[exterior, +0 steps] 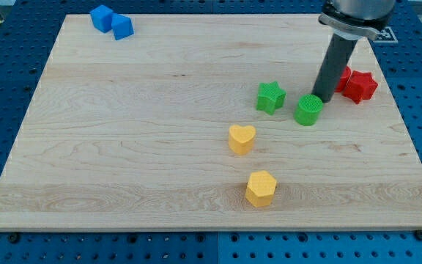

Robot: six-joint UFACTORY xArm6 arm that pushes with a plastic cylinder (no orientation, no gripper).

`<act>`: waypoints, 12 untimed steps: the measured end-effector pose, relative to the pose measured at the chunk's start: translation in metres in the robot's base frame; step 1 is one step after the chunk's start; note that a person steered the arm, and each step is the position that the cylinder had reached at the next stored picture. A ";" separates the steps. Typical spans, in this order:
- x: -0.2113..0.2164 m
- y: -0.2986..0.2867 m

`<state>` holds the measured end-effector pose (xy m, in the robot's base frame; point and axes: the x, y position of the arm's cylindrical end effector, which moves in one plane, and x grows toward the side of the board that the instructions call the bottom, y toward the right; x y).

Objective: Place the green star vertically below the blue triangle

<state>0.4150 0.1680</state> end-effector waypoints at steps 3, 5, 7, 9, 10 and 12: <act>0.001 -0.087; 0.022 -0.096; 0.028 -0.096; 0.029 -0.096; 0.030 -0.096; 0.038 -0.097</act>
<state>0.4533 0.0707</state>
